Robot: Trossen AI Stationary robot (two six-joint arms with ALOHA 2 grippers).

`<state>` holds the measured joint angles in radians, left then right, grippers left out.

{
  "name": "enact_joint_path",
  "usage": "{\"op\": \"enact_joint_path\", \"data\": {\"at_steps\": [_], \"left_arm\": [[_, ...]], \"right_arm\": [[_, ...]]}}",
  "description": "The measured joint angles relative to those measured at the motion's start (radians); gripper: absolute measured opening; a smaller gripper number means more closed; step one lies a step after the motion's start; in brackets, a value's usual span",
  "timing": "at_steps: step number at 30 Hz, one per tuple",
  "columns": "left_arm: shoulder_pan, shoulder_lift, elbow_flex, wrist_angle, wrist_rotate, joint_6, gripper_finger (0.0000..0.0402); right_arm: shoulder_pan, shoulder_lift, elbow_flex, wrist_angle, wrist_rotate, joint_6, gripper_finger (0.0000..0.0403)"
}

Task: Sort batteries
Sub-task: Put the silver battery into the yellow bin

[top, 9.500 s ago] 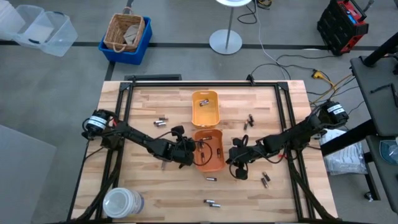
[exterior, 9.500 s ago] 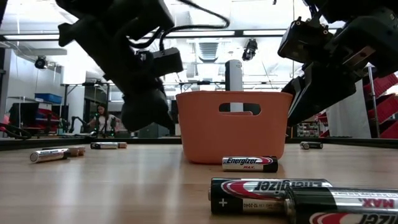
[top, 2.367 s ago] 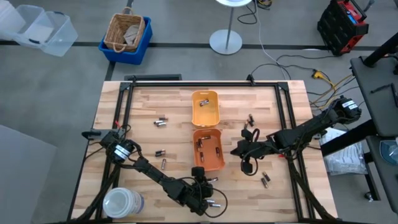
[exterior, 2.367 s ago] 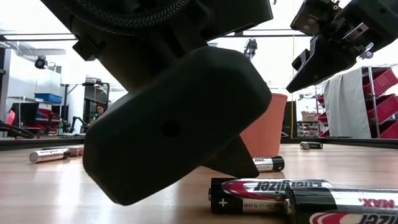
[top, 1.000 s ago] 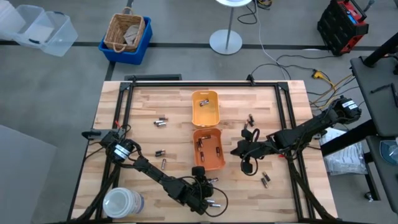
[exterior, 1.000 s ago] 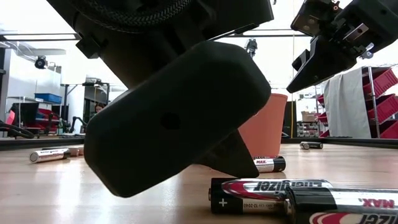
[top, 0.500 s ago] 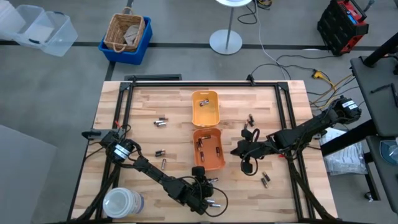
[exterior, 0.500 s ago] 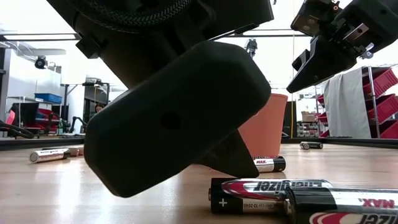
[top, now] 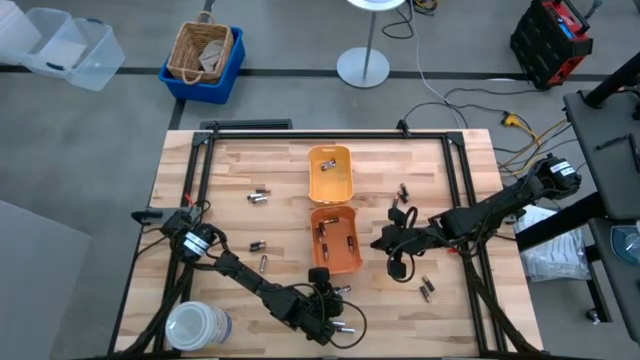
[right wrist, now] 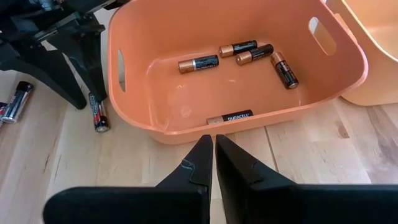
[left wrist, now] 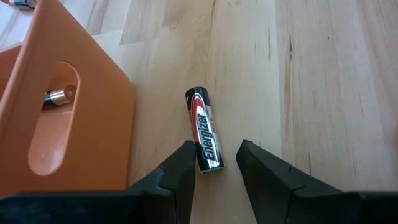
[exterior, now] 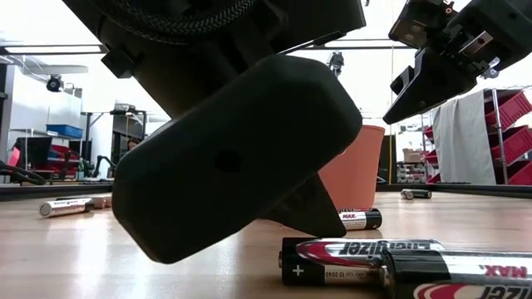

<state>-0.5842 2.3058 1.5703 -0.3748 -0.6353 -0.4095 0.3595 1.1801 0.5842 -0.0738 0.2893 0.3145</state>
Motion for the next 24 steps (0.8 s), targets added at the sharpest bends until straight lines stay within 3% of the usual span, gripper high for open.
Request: {"op": "enact_joint_path", "data": {"at_steps": [10, 24], "left_arm": [[-0.001, 0.0, 0.0, -0.001, 0.002, 0.0, 0.0016], [-0.002, -0.005, 0.002, -0.005, 0.002, 0.0, 0.002]], "right_arm": [[0.0, 0.0, 0.0, 0.0, 0.0, 0.0, 0.0012], [0.0, 0.0, -0.001, 0.0, 0.0, 0.0, 0.0012]]}}
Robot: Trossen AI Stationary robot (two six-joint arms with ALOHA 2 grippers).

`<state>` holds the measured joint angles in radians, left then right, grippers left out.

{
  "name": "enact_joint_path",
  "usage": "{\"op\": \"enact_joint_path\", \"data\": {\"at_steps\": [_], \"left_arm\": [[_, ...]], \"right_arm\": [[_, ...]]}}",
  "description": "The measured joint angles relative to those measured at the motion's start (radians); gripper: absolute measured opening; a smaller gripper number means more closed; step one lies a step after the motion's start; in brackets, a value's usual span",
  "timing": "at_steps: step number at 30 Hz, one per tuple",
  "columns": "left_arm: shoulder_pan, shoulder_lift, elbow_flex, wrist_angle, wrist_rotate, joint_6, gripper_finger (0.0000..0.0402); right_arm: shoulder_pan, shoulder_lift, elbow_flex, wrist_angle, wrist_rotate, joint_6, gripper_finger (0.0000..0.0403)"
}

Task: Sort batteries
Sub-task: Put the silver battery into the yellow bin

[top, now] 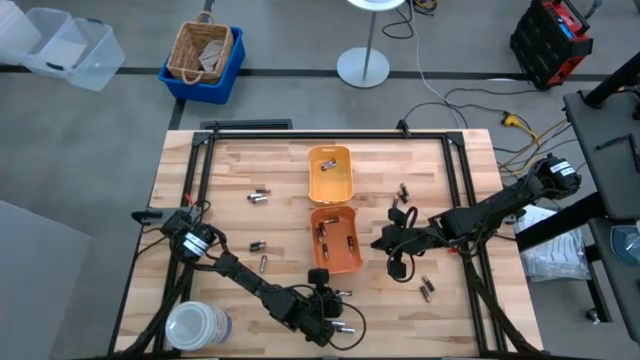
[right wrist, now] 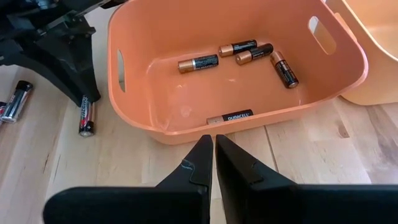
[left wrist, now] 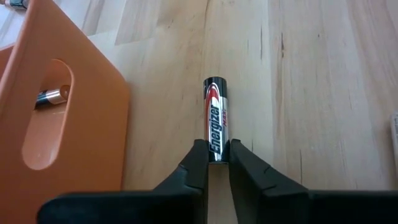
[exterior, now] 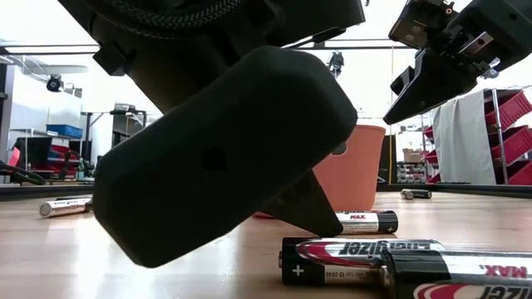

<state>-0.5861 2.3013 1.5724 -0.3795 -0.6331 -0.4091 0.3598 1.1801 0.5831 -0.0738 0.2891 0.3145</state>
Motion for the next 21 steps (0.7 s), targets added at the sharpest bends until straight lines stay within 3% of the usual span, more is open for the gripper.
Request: {"op": "enact_joint_path", "data": {"at_steps": [12, 21], "left_arm": [[-0.003, 0.0, 0.111, -0.205, 0.037, 0.008, 0.002], [-0.011, 0.0, 0.154, -0.245, 0.039, 0.008, 0.002]], "right_arm": [[0.0, 0.0, 0.0, 0.0, 0.0, 0.0, 0.0012], [0.0, 0.0, -0.001, -0.001, 0.0, 0.0, 0.0012]]}}
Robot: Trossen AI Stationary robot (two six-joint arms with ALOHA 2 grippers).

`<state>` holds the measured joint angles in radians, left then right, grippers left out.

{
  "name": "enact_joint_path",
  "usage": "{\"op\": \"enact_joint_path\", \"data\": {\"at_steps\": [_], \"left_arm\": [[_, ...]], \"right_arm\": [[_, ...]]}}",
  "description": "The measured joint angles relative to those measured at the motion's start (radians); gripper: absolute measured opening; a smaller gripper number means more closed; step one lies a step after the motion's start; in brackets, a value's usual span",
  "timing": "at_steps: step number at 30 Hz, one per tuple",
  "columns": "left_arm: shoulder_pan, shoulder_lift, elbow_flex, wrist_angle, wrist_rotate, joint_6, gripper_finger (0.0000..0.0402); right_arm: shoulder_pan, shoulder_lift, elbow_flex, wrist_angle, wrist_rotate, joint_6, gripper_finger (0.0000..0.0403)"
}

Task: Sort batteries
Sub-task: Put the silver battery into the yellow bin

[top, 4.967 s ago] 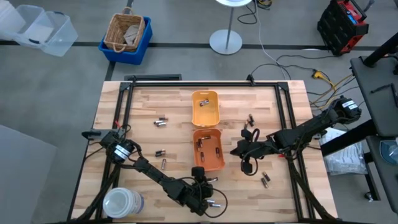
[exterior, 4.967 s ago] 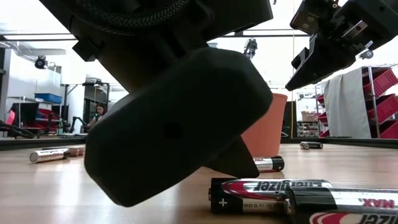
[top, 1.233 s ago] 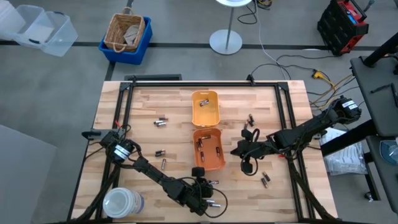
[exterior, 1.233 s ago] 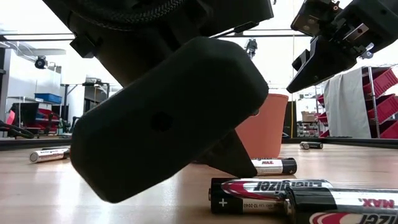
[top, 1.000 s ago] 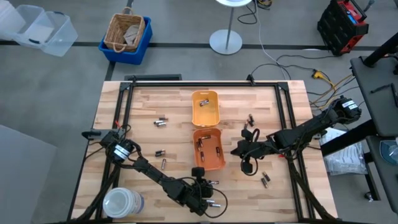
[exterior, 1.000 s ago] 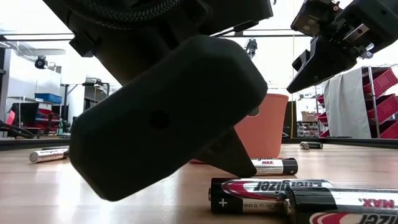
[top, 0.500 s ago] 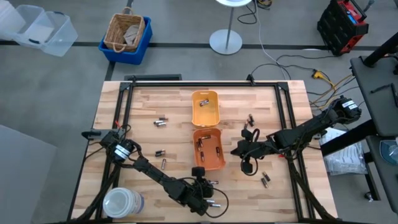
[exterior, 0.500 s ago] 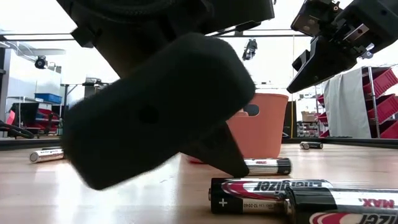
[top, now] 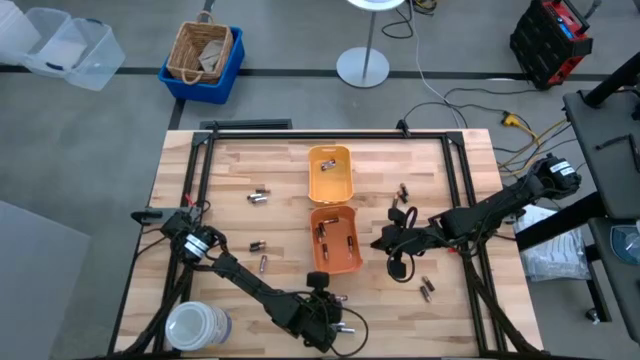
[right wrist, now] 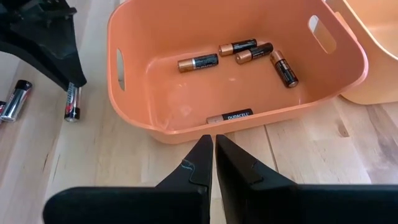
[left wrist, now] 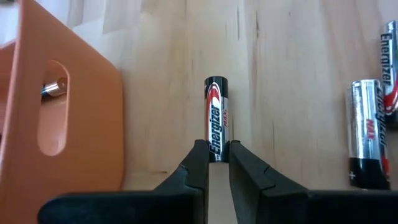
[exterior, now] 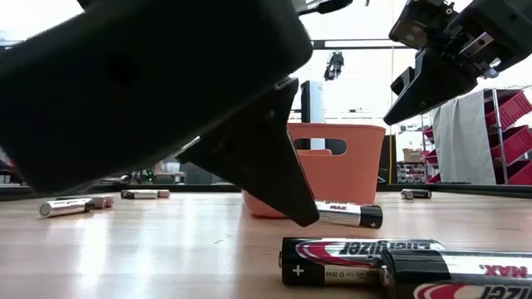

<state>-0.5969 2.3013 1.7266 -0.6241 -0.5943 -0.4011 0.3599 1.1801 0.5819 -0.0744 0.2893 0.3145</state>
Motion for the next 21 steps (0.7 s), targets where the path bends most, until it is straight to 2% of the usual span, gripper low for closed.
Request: {"op": "enact_joint_path", "data": {"at_steps": [6, 15, 21], "left_arm": [[-0.006, 0.0, 0.05, -0.065, -0.014, -0.003, 0.0019], [-0.025, -0.001, 0.186, -0.288, -0.014, -0.029, 0.0001], [-0.031, -0.003, 0.234, -0.33, -0.014, -0.038, 0.0001]], "right_arm": [[0.0, 0.0, -0.002, -0.001, 0.0, 0.0, 0.0012], [0.0, 0.0, -0.002, -0.001, 0.0, 0.0, 0.0012], [0.0, 0.0, -0.002, -0.004, 0.0, 0.0, 0.0012]]}}
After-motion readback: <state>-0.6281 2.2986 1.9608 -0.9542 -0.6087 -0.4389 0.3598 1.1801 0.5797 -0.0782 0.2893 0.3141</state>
